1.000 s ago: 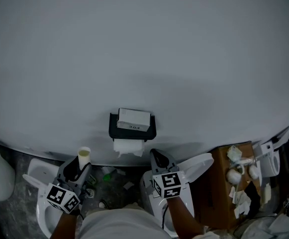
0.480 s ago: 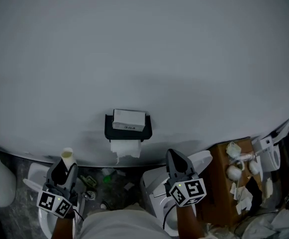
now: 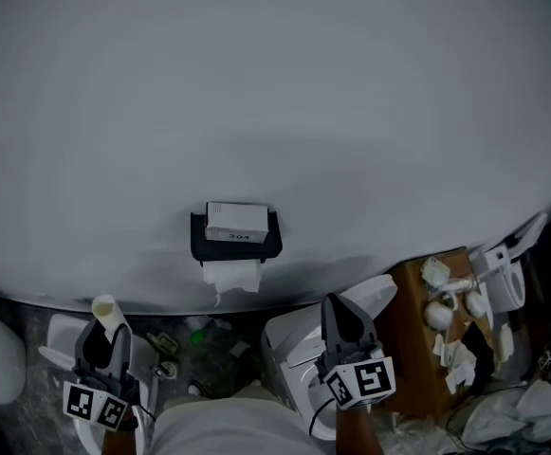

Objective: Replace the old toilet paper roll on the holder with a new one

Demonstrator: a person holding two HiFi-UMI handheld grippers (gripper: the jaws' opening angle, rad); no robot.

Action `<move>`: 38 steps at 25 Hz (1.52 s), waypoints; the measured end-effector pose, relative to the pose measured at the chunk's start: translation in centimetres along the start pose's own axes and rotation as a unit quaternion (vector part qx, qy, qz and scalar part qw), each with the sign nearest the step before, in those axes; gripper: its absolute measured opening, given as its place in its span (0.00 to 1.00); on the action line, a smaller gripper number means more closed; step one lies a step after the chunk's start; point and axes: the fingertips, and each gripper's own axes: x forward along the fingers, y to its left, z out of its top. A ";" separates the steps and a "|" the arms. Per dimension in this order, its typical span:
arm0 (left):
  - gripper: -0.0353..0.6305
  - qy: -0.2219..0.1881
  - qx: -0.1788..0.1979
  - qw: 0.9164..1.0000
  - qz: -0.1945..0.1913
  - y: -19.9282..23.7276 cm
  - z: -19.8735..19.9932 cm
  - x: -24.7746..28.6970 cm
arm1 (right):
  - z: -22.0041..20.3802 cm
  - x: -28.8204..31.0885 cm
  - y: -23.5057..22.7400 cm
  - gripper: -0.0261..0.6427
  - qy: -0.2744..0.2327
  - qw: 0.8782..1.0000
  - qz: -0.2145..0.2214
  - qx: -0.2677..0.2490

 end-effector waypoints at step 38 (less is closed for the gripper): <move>0.33 -0.010 0.011 1.000 -0.003 -1.5 0.6 -0.9 | -0.5 1.2 4.6 0.04 0.008 0.997 0.067 -0.030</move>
